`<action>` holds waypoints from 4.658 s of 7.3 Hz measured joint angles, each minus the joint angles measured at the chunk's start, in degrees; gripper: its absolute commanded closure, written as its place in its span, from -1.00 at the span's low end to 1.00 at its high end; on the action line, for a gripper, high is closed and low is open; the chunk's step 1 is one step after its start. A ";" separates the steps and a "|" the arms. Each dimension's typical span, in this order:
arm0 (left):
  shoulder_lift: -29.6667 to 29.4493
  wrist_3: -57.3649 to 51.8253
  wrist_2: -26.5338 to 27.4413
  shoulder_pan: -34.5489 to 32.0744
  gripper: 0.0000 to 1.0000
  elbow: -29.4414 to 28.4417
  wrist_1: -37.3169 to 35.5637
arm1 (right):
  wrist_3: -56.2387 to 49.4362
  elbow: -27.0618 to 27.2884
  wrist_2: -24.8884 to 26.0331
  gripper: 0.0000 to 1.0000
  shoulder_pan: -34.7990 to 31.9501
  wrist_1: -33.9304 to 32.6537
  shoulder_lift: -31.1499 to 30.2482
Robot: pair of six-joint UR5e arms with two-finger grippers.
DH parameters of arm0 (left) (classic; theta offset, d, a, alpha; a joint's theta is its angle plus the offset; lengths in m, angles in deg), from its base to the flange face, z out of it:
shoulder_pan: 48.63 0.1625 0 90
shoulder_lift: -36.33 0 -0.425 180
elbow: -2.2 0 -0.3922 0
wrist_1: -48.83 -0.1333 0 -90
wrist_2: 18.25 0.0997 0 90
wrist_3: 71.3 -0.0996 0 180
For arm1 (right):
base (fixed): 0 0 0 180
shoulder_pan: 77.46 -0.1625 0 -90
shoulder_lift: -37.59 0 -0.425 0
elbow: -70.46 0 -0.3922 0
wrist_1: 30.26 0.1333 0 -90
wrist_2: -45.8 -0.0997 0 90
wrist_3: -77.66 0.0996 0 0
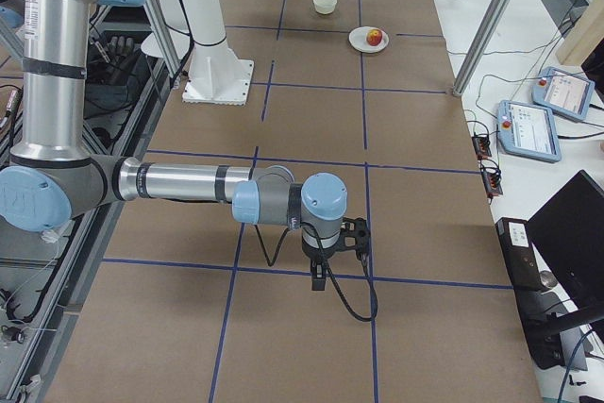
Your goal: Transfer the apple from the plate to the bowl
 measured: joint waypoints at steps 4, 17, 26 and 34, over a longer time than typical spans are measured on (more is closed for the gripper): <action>-0.18 0.00 0.00 -0.03 -1.00 -0.61 0.56 | 0.00 0.00 0.00 -1.00 0.00 0.00 0.00; -37.72 56.70 12.96 33.77 -1.00 -18.01 13.90 | 0.00 0.00 0.00 -1.00 0.00 0.00 0.00; -43.17 68.56 17.89 41.58 -0.96 -32.88 29.56 | 0.00 0.00 -0.02 -1.00 0.00 0.00 0.00; -42.81 70.30 20.11 41.43 -0.01 -34.01 33.88 | 0.00 0.00 0.00 -1.00 0.00 0.00 0.00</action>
